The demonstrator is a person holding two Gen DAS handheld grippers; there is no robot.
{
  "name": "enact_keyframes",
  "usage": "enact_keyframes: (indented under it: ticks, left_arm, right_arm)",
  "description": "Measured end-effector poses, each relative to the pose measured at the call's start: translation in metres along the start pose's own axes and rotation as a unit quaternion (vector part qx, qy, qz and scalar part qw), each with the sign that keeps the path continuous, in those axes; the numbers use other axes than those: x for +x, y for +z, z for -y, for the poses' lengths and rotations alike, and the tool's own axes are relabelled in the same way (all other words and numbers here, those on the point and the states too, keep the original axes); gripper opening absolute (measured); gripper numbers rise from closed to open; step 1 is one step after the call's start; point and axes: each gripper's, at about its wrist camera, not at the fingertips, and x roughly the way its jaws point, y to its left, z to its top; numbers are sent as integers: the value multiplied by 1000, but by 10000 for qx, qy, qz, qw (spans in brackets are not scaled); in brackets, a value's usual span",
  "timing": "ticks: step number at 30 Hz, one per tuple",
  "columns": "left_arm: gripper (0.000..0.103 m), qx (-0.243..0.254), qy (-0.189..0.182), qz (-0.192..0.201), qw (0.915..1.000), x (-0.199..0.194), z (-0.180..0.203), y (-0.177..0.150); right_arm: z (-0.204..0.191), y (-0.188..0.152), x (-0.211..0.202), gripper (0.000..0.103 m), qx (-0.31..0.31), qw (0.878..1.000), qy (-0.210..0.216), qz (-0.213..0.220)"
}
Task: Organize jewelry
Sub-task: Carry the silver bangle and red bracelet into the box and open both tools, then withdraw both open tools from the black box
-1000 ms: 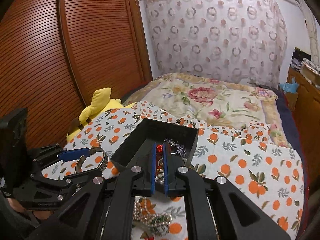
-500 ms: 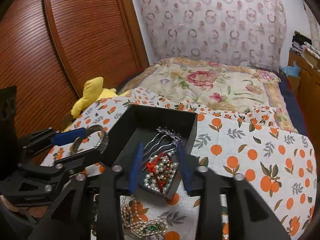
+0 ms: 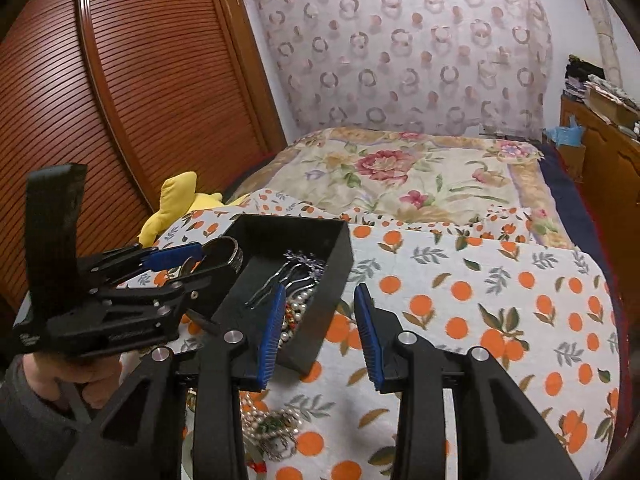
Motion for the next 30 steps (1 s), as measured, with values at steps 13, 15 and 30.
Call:
enact_keyframes:
  ticks: [13,15,30]
  left_arm:
    - [55,34,32,9,10000,3,3,1]
    - [57,46,41,52,10000,-4,1,-3]
    - [77,263,121,147,9995,-51,-13,-58]
  right_arm:
    - [4,-17,-24,39,-22,9999,-48,117]
    - [2,-21,-28,39,-54,9999,-48,149]
    - [-44,-75,-41,51,-298,9993,214,-11]
